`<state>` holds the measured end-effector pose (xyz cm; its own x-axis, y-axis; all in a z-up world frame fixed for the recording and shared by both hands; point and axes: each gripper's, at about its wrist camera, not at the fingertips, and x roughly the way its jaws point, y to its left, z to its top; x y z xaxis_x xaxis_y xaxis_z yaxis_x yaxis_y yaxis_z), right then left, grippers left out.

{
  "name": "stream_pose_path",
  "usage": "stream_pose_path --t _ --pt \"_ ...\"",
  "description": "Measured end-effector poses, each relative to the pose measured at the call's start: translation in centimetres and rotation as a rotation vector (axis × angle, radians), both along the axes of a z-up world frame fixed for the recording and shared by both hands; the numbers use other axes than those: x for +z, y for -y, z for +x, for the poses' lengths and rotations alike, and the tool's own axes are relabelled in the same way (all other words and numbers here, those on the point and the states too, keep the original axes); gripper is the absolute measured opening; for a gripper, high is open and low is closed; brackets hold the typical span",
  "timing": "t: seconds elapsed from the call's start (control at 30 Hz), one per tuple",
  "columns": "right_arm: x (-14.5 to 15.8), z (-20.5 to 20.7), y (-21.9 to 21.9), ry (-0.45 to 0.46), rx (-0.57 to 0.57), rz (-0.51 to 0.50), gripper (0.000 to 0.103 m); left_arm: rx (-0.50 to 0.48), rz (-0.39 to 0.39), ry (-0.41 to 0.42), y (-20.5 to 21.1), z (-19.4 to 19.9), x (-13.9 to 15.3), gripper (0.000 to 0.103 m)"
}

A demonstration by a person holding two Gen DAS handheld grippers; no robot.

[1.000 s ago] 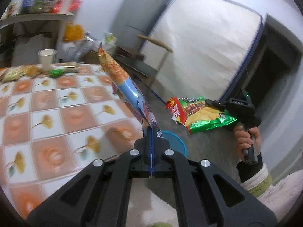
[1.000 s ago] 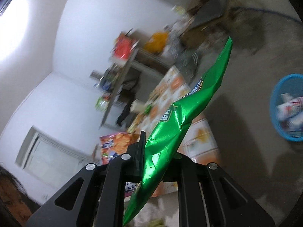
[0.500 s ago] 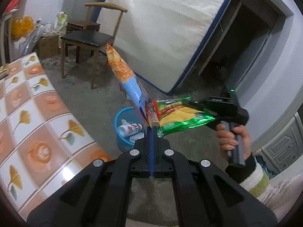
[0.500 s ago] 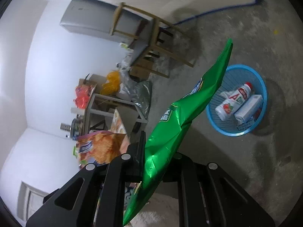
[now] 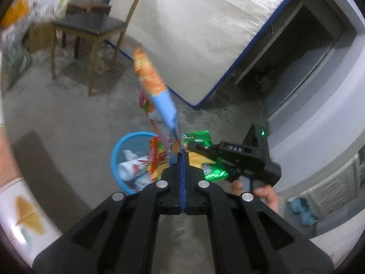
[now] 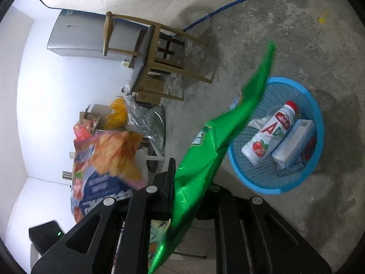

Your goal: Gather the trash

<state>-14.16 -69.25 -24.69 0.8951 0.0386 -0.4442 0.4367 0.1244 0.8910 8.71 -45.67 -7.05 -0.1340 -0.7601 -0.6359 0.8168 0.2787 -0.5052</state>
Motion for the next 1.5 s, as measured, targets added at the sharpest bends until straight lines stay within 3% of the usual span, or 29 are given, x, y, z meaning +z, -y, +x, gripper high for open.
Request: stream_pose_path --t 0.03,0.07,0.1,0.13,0.17,0.2,0.3,0.4,0.57,0.67,0.73,0.8,0.87,0.97,1.07,1.13,1.33,1.43,1.5 --pt "-0.6 -0.2 0.6 0.006 -0.009 0.007 0.015 0.012 0.006 -0.019 0.9 0.3 -0.7 0.0" --pt "-1.4 -0.3 1.1 0.01 -0.015 0.014 0.027 0.029 0.024 -0.054 2.2 0.8 -2.1 0.0" --pt "-2.4 -0.4 1.6 0.006 -0.013 0.016 0.057 0.046 0.054 -0.086 3.1 0.9 -3.4 0.004" --pt "-4.5 -0.5 2.3 -0.027 -0.013 0.028 0.067 0.068 0.103 -0.111 3.8 1.3 -5.1 0.012" --pt "-6.4 -0.8 2.7 -0.073 -0.034 0.055 0.069 0.094 0.163 -0.131 4.5 1.6 -6.9 0.032" --pt "-8.5 -1.4 2.9 -0.115 -0.053 0.099 0.069 0.124 0.231 -0.155 5.1 1.9 -9.1 0.035" --pt "-15.1 -4.5 2.3 -0.224 -0.116 0.248 0.069 0.159 0.328 -0.179 5.2 1.7 -12.3 0.035" --pt "-16.7 -7.7 0.9 -0.164 -0.182 0.287 0.069 0.155 0.328 -0.154 4.6 1.0 -12.0 0.037" --pt "-15.7 -11.2 -1.0 -0.14 -0.218 0.252 0.069 0.146 0.275 -0.063 3.1 0.2 -8.5 0.04" --pt "-12.6 -12.6 -2.2 -0.132 -0.215 0.181 0.069 0.138 0.203 0.018 1.3 -0.8 -4.3 0.047" --pt "-8.5 -12.7 -3.5 -0.127 -0.172 0.074 0.069 0.124 0.157 0.101 -0.7 -2.0 -0.8 0.053" --pt "-4.8 -12.5 -5.4 -0.142 -0.119 -0.032 0.069 0.138 0.132 0.174 -2.7 -3.0 2.2 0.07" --pt "1.0 -11.2 -8.6 -0.158 -0.04 -0.192 0.07 0.159 0.115 0.218 -5.1 -3.8 4.6 0.08" --pt "8.1 -9.3 -12.8 -0.103 0.062 -0.372 0.081 0.213 0.089 0.266 -9.4 -4.6 7.5 0.091" --pt "14.7 -7.7 -18.1 -0.145 0.118 -0.635 0.094 0.28 0.077 0.277 -13.4 -5.0 9.1 0.092" --pt "18.3 -6.3 -21.8 -0.184 0.16 -0.816 0.096 0.358 0.097 0.269 -16.3 -5.3 9.6 0.093" --pt "25.1 -4.4 -30.5 -0.15 0.19 -1.103 0.097 0.632 0.148 0.377 -24.3 -6.3 11.0 0.094" --pt "26.2 -3.9 -33.2 -0.138 0.196 -1.16 0.097 0.782 0.238 0.493 -27.4 -7.0 10.5 0.094" --pt "25.5 -2.6 -34.2 -0.17 0.2 -1.133 0.097 0.845 0.288 0.505 -29.2 -7.2 9.7 0.094"
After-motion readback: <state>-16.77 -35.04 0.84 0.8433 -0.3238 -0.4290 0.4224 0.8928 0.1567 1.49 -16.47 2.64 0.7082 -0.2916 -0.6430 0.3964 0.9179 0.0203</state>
